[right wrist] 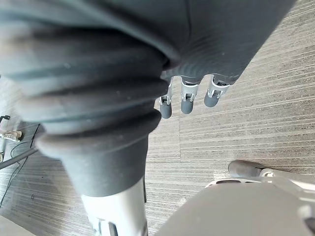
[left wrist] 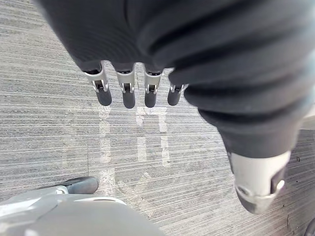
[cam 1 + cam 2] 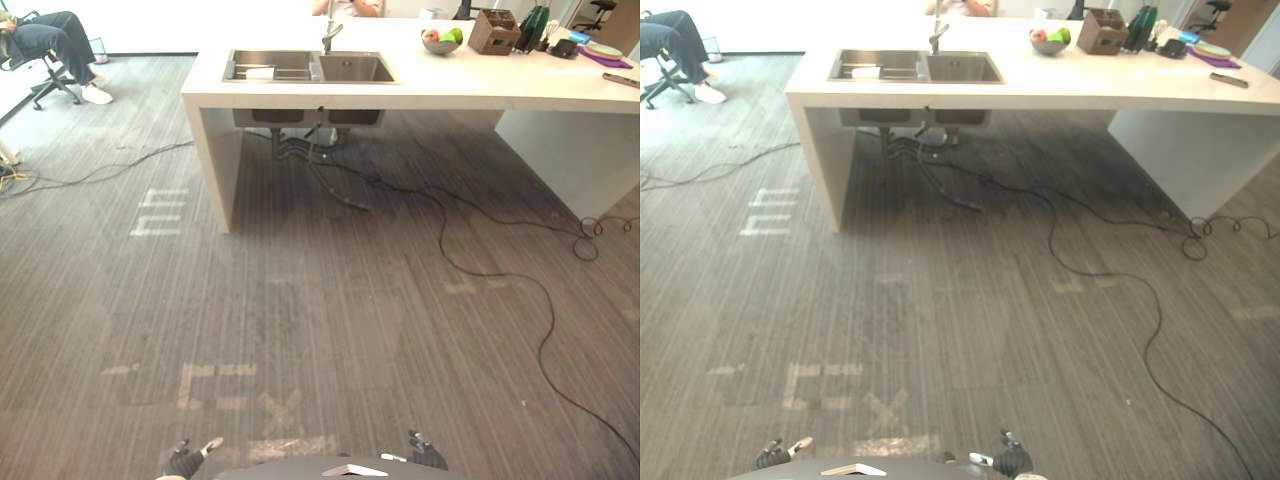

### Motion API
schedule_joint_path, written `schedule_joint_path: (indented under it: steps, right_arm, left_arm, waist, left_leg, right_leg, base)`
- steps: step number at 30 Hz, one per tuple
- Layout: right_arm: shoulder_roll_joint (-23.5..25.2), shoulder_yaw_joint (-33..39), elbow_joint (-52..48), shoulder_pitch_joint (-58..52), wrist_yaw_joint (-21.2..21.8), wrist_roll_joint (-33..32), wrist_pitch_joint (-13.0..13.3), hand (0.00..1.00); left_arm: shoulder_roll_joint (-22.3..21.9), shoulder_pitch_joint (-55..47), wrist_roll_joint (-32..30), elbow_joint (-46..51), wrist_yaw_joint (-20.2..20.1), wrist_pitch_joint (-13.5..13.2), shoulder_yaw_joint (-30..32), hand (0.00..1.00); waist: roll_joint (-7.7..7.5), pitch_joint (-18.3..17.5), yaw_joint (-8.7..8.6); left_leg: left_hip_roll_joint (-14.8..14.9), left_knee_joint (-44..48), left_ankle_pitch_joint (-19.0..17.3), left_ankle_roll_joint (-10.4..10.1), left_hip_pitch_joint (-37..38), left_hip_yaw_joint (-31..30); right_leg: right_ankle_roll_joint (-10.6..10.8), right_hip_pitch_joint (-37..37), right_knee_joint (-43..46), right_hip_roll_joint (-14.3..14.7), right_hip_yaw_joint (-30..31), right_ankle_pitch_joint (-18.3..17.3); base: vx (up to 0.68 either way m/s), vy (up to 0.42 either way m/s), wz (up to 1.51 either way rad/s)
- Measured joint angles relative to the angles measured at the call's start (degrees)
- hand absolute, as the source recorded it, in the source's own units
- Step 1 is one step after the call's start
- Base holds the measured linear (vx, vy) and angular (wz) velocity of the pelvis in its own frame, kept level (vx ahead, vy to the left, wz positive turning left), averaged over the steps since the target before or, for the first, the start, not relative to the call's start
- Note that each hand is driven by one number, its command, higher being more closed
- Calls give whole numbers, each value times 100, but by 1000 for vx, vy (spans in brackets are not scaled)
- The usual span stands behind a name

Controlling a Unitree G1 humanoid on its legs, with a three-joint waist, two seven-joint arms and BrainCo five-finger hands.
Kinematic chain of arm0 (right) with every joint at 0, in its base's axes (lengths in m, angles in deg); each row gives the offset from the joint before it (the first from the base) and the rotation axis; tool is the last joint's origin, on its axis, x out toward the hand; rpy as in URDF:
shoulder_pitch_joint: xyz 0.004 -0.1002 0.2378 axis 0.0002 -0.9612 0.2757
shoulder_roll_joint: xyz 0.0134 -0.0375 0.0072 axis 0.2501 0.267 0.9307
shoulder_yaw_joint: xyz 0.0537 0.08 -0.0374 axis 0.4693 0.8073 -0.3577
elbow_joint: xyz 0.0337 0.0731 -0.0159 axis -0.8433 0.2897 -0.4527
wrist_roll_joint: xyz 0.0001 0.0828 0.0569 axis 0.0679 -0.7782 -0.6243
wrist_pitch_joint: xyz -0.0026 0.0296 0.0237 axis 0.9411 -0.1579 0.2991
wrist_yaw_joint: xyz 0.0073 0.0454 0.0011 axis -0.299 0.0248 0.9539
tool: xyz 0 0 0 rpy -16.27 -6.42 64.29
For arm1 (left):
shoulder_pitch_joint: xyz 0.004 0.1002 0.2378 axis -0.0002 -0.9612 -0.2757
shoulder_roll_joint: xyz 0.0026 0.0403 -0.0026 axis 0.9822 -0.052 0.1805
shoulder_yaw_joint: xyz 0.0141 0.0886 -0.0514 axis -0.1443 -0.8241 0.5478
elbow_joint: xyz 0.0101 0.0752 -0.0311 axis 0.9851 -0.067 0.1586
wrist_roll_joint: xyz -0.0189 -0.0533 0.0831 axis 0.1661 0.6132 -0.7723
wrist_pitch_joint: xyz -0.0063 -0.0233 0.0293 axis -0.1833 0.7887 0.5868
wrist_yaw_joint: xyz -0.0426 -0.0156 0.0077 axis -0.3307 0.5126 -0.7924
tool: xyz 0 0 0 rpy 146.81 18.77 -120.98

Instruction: Walk over to the sink, pick up the cup, carry it to the dishwasher, place the cup inside the dishwasher, then close the dishwasher door

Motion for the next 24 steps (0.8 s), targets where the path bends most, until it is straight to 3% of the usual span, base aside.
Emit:
schedule_joint_path:
  steps: [11,24]
  right_arm:
    - [-7,-9,6,27,95,-19,-75,0]
    - [1,-13,80,55,86,-20,-75,0]
  left_arm:
    - [-12,25,7,-62,-160,265,123,0]
    - [-11,39,9,-114,-112,284,174,0]
  waist:
    - [-28,59,-33]
    - [-45,46,-29]
  left_leg:
    - [0,-32,-19,-30,46,34]
    - [0,-20,-12,3,55,-10]
  right_leg:
    - [27,54,-36,-2,5,-22]
    - [8,61,-31,-3,-41,-5]
  base:
    - [-60,-18,-1]
    - [1,-1,1]
